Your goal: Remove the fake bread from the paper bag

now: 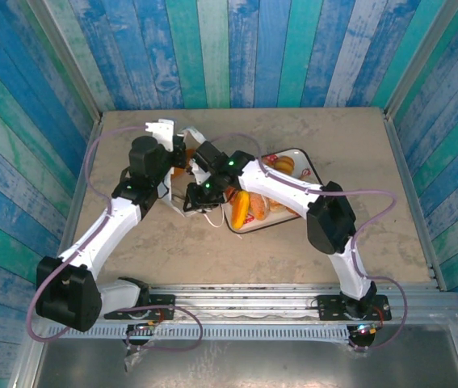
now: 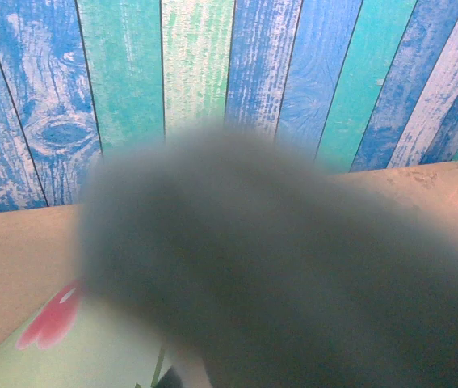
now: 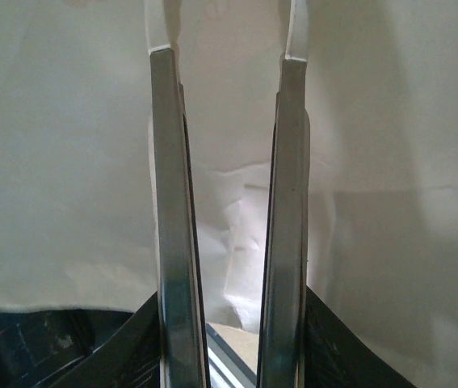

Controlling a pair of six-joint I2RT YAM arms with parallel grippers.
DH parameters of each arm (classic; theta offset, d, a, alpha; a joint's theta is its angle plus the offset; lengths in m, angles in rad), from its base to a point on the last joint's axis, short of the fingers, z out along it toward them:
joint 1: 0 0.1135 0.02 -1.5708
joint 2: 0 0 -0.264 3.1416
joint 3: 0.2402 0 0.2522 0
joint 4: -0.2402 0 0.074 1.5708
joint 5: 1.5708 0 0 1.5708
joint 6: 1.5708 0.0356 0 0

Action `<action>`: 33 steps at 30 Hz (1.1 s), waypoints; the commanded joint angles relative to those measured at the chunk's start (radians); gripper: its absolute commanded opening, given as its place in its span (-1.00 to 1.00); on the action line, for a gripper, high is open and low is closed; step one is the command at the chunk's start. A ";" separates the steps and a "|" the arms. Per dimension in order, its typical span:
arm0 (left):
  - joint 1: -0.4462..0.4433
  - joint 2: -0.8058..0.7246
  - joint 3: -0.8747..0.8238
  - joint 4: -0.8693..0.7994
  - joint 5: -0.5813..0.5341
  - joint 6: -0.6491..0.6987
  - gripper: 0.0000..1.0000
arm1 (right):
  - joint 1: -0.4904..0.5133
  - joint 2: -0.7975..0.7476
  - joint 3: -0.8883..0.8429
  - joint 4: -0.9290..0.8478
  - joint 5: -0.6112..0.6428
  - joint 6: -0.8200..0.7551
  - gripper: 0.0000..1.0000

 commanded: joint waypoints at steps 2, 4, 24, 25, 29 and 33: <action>-0.006 -0.018 -0.004 -0.011 0.024 0.043 -0.99 | -0.021 0.038 0.064 -0.006 -0.023 -0.007 -0.25; -0.006 -0.036 -0.019 -0.013 0.026 0.051 -1.00 | -0.033 0.056 0.082 -0.006 -0.021 -0.003 -0.25; -0.006 -0.066 -0.079 0.037 0.029 0.042 -1.00 | -0.069 0.072 0.064 0.033 0.061 0.105 -0.13; -0.006 -0.064 -0.079 0.039 0.030 0.039 -1.00 | -0.071 0.073 0.059 0.034 0.061 0.109 -0.13; -0.010 -0.061 -0.082 0.039 0.025 0.027 -1.00 | -0.081 0.064 0.040 0.033 0.069 0.126 -0.12; -0.015 -0.064 -0.089 0.043 0.017 0.024 -1.00 | -0.092 0.059 0.027 0.039 0.081 0.138 -0.12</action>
